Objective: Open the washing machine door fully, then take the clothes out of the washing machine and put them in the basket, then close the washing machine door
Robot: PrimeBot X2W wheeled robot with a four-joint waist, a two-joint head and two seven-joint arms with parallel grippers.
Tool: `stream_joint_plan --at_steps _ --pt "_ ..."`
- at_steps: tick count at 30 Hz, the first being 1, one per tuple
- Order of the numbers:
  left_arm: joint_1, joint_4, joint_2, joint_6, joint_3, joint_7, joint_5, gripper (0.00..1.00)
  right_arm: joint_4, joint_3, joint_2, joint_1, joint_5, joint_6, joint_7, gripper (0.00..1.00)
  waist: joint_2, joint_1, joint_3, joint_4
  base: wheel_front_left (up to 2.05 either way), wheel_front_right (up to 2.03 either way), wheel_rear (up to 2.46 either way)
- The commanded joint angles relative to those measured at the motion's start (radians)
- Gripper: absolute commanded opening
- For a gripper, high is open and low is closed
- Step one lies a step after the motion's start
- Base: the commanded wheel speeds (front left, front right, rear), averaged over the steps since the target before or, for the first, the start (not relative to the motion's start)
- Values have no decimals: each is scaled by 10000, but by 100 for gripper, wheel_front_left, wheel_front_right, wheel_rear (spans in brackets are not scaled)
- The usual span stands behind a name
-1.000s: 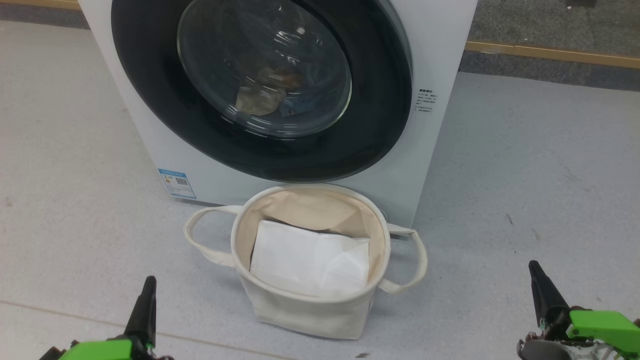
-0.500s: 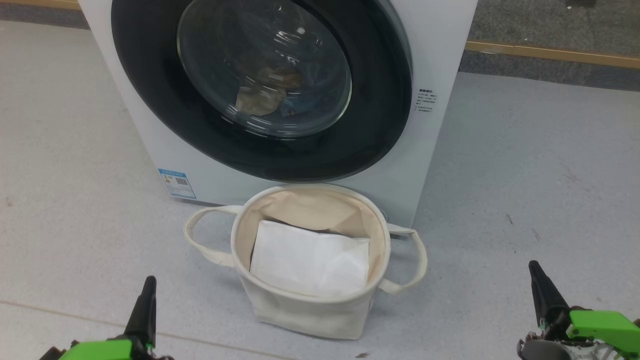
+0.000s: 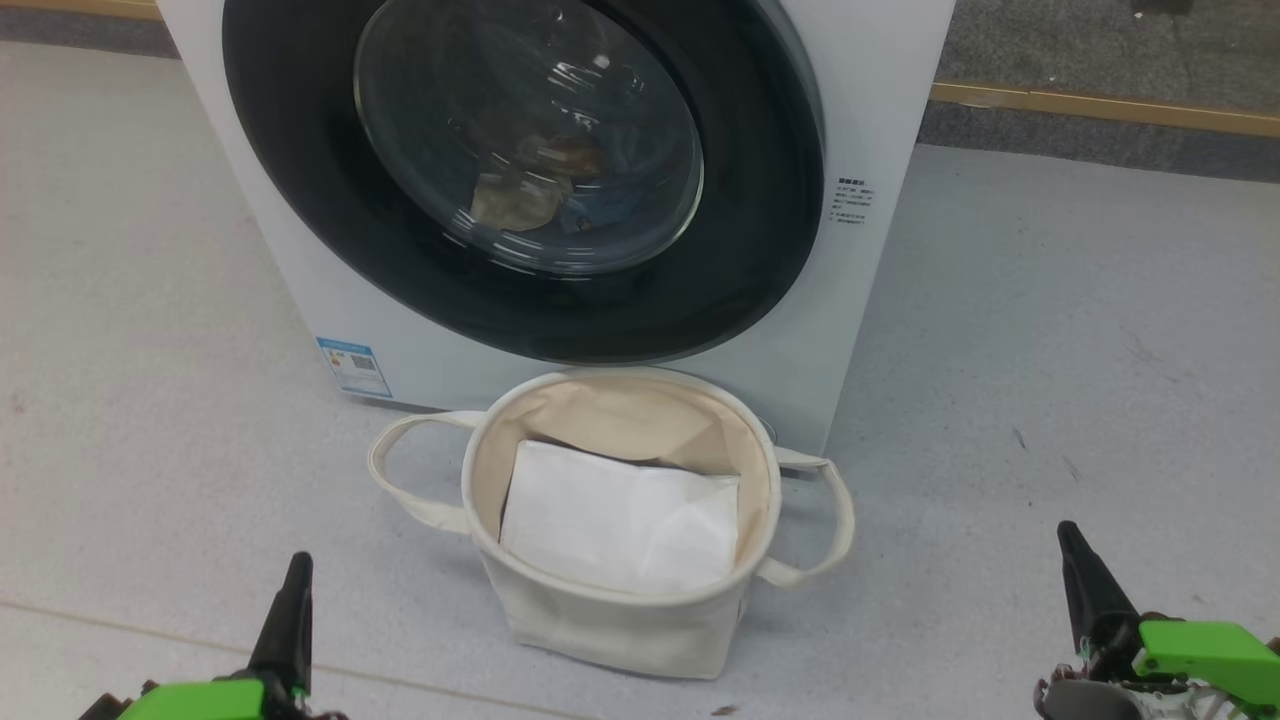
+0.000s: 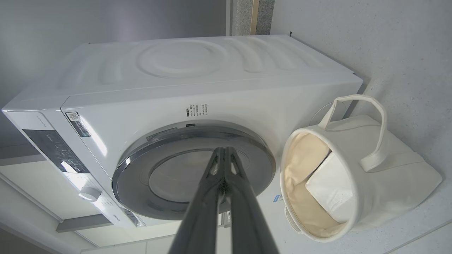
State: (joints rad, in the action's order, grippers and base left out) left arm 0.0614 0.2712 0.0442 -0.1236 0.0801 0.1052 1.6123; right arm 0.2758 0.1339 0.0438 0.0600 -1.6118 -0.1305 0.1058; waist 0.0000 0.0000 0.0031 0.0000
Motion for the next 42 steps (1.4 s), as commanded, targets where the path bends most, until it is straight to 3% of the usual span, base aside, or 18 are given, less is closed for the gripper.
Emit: stream_joint_plan --at_steps 1,42 --pt "467 -262 62 -71 346 88 -45 0 -310 -190 65 481 41 -2 83 0 0 0 0 0 0 0 0" --pt "467 -262 61 -71 348 89 -46 0 -310 -194 64 480 38 -2 81 0 0 0 0 0 0 0 0"
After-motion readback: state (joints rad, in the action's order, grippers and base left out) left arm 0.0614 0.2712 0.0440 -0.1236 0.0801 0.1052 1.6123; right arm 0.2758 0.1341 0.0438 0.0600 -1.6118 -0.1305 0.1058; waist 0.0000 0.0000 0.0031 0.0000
